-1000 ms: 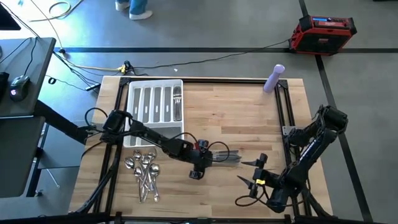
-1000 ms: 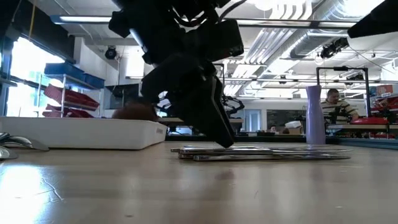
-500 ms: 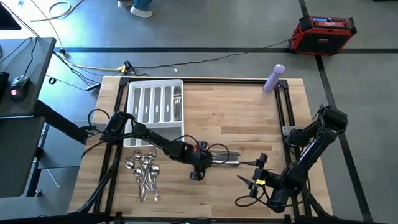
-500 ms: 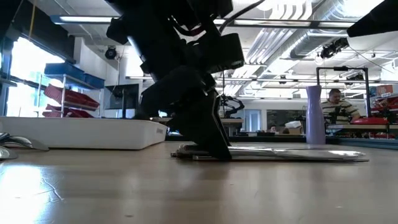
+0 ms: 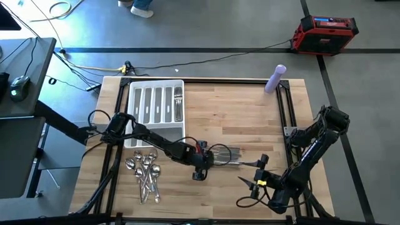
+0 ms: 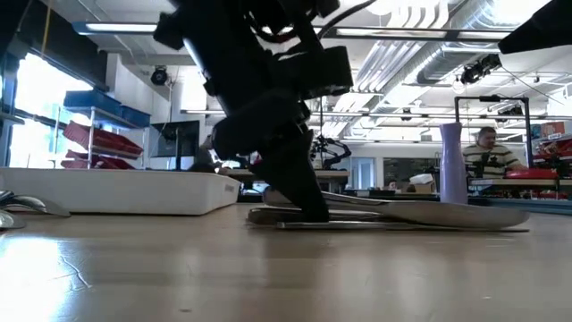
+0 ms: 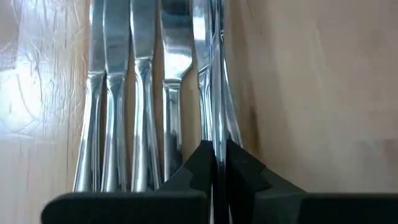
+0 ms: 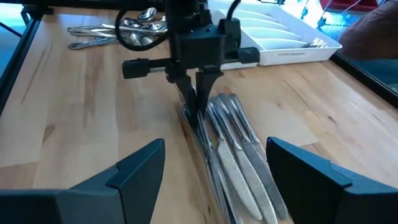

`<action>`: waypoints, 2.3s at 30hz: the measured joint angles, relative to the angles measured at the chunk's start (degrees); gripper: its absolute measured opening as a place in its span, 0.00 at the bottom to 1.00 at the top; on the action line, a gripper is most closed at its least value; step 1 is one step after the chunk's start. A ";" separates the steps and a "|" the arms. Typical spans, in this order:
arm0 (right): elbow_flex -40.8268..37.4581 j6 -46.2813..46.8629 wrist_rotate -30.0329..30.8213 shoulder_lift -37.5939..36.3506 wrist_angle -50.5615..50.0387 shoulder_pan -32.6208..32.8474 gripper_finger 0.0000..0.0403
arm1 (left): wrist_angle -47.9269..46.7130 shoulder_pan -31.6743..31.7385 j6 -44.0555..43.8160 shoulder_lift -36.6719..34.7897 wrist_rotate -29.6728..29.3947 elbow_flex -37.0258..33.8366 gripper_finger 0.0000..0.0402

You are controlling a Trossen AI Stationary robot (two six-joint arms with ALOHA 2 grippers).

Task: Sort silverware
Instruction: Put the knife in the silverware tray

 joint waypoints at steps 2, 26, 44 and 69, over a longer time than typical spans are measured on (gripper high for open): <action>0.02 -0.02 -0.72 0.00 0.02 0.00 0.65 | -2.56 -0.76 -0.83 -0.31 -1.58 1.66 0.01; 0.02 -1.67 -2.15 0.02 2.54 0.13 0.65 | -61.58 9.57 -56.55 -25.85 -24.99 -0.68 0.00; 0.02 -5.46 -2.22 0.02 3.24 -0.35 0.65 | -38.11 32.96 -50.25 -23.01 -12.34 -18.05 0.00; 0.95 -8.14 -4.39 -0.09 6.11 0.55 0.65 | -9.41 14.44 -12.00 -27.66 2.35 -18.01 0.38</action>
